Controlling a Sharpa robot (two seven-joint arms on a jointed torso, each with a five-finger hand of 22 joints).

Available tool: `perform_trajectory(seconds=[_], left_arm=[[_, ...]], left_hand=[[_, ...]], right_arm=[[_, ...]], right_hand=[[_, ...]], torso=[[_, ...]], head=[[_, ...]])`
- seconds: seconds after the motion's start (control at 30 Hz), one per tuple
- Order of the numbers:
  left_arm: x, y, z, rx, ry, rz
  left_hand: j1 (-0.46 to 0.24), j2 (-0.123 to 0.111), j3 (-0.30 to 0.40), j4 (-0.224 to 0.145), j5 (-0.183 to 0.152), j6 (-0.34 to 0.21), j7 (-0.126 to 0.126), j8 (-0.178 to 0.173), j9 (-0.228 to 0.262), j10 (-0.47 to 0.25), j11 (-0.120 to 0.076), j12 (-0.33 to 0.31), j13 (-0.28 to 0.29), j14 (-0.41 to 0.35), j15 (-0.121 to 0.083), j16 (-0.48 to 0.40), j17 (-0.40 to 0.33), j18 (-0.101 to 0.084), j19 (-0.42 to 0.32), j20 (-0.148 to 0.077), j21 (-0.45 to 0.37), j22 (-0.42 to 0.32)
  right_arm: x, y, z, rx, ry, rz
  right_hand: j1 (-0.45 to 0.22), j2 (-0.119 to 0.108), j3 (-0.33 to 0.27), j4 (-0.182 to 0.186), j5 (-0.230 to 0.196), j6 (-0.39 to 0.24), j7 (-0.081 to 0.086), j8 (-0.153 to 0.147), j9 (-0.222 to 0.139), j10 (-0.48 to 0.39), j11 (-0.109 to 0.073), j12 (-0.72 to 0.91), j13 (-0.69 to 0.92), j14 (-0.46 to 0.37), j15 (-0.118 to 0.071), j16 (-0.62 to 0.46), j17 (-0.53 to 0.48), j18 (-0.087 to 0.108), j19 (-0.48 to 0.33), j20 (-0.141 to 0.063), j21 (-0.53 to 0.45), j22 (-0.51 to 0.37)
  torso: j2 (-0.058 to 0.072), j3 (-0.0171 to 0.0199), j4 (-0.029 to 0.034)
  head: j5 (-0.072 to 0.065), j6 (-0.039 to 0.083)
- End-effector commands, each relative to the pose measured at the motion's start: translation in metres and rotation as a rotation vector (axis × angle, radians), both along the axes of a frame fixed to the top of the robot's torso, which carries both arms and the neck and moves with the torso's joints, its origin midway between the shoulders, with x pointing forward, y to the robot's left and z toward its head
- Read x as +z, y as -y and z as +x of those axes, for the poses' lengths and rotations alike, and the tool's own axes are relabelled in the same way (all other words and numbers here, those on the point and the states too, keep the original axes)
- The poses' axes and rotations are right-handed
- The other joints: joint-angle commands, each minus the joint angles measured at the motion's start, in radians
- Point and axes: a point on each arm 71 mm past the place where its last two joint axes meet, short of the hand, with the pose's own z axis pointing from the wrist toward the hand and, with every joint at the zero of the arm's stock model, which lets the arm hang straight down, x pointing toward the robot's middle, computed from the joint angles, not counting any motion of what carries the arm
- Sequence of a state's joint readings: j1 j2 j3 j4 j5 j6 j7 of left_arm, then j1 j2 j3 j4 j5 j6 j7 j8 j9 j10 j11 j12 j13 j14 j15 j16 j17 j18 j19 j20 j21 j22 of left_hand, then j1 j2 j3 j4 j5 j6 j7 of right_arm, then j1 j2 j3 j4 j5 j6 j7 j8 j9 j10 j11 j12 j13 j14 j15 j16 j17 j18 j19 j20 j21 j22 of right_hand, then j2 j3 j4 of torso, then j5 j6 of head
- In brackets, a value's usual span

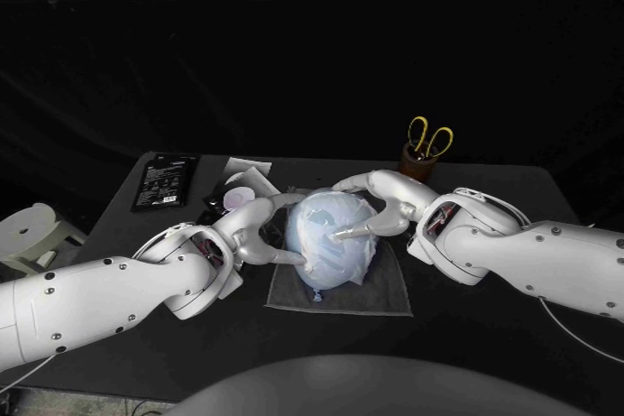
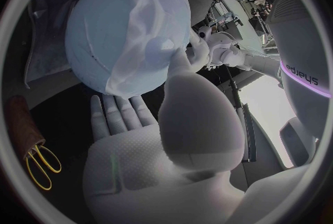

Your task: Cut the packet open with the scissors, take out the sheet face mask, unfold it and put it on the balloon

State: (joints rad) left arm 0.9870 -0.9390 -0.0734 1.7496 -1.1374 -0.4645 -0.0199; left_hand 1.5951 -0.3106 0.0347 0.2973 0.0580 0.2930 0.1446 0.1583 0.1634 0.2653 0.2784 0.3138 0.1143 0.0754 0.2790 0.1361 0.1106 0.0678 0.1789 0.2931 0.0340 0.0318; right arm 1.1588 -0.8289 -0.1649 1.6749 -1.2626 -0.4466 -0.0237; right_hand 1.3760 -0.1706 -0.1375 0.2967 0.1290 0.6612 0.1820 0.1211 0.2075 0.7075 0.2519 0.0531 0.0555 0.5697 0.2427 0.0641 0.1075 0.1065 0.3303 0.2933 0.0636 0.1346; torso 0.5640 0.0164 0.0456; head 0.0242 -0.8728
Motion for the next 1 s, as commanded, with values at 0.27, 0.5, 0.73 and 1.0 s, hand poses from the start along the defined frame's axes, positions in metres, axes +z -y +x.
perform_trajectory(seconds=[0.27, 0.5, 0.73, 1.0], left_arm=[[-0.003, -0.004, 0.003, 0.022, -0.012, 0.004], [-0.005, -0.017, 0.011, 0.065, -0.013, -0.015], [-0.002, -0.023, 0.014, 0.073, -0.055, -0.085], [0.006, -0.026, 0.017, 0.075, -0.116, -0.171]], left_hand=[[0.054, 0.004, 0.151, 0.0, -0.001, 0.017, 0.155, 0.032, 0.018, 0.025, 0.0, 0.033, 0.009, 0.011, -0.011, 0.021, 0.01, -0.01, 0.008, 0.004, 0.005, 0.002], [0.069, 0.005, 0.167, 0.0, -0.003, -0.001, 0.155, 0.077, 0.039, 0.022, 0.002, 0.068, 0.016, 0.01, -0.008, 0.035, 0.016, -0.01, 0.008, 0.004, 0.006, 0.002], [0.051, 0.002, 0.099, 0.002, -0.003, -0.022, 0.156, 0.09, 0.043, 0.008, 0.005, 0.072, 0.015, 0.005, -0.003, 0.036, 0.015, -0.01, 0.007, 0.004, 0.006, 0.002], [0.029, 0.001, 0.078, 0.001, -0.002, -0.042, 0.157, 0.106, 0.05, -0.006, 0.007, 0.08, 0.014, 0.002, -0.001, 0.041, 0.017, -0.011, 0.005, 0.004, 0.006, 0.002]], right_arm=[[-0.007, -0.001, -0.002, 0.013, -0.034, -0.029], [-0.006, -0.001, -0.002, 0.011, -0.027, -0.021], [-0.005, -0.001, -0.001, 0.009, -0.015, 0.001], [0.0, -0.001, -0.001, 0.004, 0.016, 0.056]], right_hand=[[-0.003, 0.009, 0.008, 0.001, -0.003, 0.011, 0.107, 0.006, 0.002, 0.006, 0.0, 0.003, 0.001, -0.007, -0.002, -0.002, -0.002, 0.008, 0.006, 0.0, 0.007, 0.002], [-0.003, 0.012, 0.009, 0.001, -0.004, 0.01, 0.107, 0.005, 0.001, 0.007, 0.0, 0.003, 0.001, -0.003, -0.002, -0.001, -0.001, 0.008, 0.009, 0.0, 0.008, 0.002], [-0.001, 0.018, 0.015, 0.0, -0.003, 0.006, 0.107, 0.004, -0.001, 0.013, 0.0, 0.004, 0.002, 0.005, -0.003, 0.0, -0.001, 0.009, 0.018, -0.001, 0.011, 0.005], [0.002, 0.027, 0.023, 0.0, -0.005, 0.01, 0.108, 0.004, -0.003, 0.022, 0.0, 0.004, 0.002, 0.011, -0.004, 0.001, -0.002, 0.011, 0.04, -0.001, 0.019, 0.013]], torso=[[0.0, 0.0018, -0.0017], [0.0, 0.0014, -0.0022], [0.0, 0.001, -0.0017], [0.0, 0.0015, -0.0026]], head=[[0.002, 0.0], [-0.003, 0.0], [-0.007, 0.0], [-0.006, 0.0]])
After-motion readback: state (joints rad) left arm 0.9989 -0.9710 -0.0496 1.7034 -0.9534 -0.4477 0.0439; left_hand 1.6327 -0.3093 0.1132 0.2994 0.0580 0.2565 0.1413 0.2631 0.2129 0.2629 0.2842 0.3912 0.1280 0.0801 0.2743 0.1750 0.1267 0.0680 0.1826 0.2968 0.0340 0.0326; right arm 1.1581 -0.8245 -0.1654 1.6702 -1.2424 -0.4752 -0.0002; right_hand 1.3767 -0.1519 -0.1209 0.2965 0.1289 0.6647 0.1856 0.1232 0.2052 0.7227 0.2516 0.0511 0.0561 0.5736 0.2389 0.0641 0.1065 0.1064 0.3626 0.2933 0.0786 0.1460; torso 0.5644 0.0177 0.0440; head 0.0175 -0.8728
